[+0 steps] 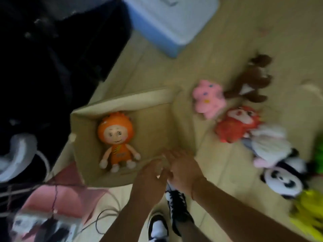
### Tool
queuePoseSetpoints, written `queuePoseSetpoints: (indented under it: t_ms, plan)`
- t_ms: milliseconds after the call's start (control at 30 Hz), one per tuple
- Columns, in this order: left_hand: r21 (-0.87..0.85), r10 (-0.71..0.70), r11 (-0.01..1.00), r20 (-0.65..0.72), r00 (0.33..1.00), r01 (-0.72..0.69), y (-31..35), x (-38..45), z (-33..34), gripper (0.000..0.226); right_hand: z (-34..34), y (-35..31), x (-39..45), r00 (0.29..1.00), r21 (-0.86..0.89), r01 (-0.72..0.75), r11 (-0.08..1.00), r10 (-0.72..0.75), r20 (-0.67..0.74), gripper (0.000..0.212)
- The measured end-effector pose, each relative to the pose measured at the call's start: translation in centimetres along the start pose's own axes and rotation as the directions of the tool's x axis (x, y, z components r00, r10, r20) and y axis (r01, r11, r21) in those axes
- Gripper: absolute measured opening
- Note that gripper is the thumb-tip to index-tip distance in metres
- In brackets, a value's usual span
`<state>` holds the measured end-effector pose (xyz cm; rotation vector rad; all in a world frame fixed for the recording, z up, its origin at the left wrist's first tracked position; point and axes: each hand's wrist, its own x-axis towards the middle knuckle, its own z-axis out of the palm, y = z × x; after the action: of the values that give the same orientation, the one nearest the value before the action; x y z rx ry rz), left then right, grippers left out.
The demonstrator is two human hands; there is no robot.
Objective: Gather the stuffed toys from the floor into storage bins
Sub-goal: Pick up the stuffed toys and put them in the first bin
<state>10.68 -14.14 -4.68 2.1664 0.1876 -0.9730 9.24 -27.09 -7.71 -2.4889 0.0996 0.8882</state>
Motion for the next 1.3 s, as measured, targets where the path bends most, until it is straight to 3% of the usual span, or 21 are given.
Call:
queuePoseSetpoints:
  t_ms: [67, 167, 233, 333, 433, 533, 667, 867, 967, 1033, 1100, 1167, 1233, 1300]
  plan:
    - [-0.008, 0.071, 0.997, 0.136, 0.988, -0.071, 3.1, -2.4, 2.6, 0.025, -0.4, 3.4, -5.6, 0.991, 0.031, -0.018, 0.999, 0.021, -0.134, 0.052]
    - [0.06, 0.207, 0.969, 0.323, 0.923, -0.239, 7.2, -7.1, 8.0, 0.024, 0.3, 7.3, -15.0, 0.955, 0.19, -0.15, 0.97, 0.192, -0.225, 0.053]
    - [0.091, 0.22, 0.956, 0.408, 0.886, -0.279, 8.6, -9.4, 12.0, 0.021, 1.5, 9.2, -21.0, 0.913, 0.348, -0.284, 0.893, 0.362, -0.186, 0.054]
    - [0.241, 0.181, 0.904, 0.534, 0.826, -0.353, 8.8, -13.0, 18.4, 0.057, 5.1, 13.3, -29.9, 0.815, 0.582, -0.457, 0.673, 0.579, -0.03, 0.063]
    - [0.302, 0.108, 0.877, 0.633, 0.766, -0.373, 8.6, -15.3, 24.0, 0.075, 9.8, 17.5, -36.3, 0.687, 0.65, -0.597, 0.471, 0.718, 0.11, 0.088]
    - [0.334, 0.107, 0.845, 0.66, 0.743, -0.418, 7.0, -15.5, 28.9, 0.084, 13.8, 21.2, -39.1, 0.641, 0.664, -0.645, 0.379, 0.742, 0.199, 0.083]
    - [0.351, 0.12, 0.818, 0.672, 0.731, -0.456, 3.3, -13.4, 35.7, 0.085, 19.9, 26.9, -38.8, 0.646, 0.722, -0.618, 0.313, 0.724, 0.24, 0.077]
    - [0.347, 0.146, 0.74, 0.753, 0.641, -0.576, -1.5, -7.5, 45.0, 0.054, 26.5, 32.7, -33.2, 0.708, 0.888, -0.457, 0.046, 0.624, 0.332, 0.065]
    - [0.388, 0.139, 0.708, 0.742, 0.656, -0.59, -4.4, -3.9, 48.1, 0.082, 28.2, 33.9, -31.3, 0.752, 0.904, -0.424, 0.056, 0.578, 0.317, 0.054]
    - [0.401, 0.11, 0.738, 0.721, 0.684, -0.542, -6.3, -2.7, 49.1, 0.091, 29.4, 34.5, -31.1, 0.741, 0.917, -0.398, -0.007, 0.587, 0.326, 0.056]
    - [0.452, -0.036, 0.822, 0.648, 0.761, -0.346, -7.1, -3.6, 49.0, 0.092, 29.5, 34.5, -31.5, 0.736, 0.931, -0.363, -0.034, 0.602, 0.308, 0.054]
    - [0.461, -0.264, 0.884, 0.637, 0.724, -0.083, -7.9, -5.6, 48.1, 0.073, 29.1, 34.0, -32.6, 0.731, 0.936, -0.348, -0.057, 0.608, 0.309, 0.047]
    - [0.361, -0.313, 0.928, 0.626, 0.714, 0.09, -8.0, -8.0, 46.3, 0.065, 28.3, 32.8, -34.2, 0.697, 0.957, -0.266, -0.119, 0.661, 0.276, 0.046]
    - [0.13, -0.26, 0.964, 0.628, 0.733, 0.23, -6.4, -11.5, 44.0, 0.063, 26.6, 30.6, -36.2, 0.615, 0.967, -0.099, -0.234, 0.75, 0.244, 0.077]
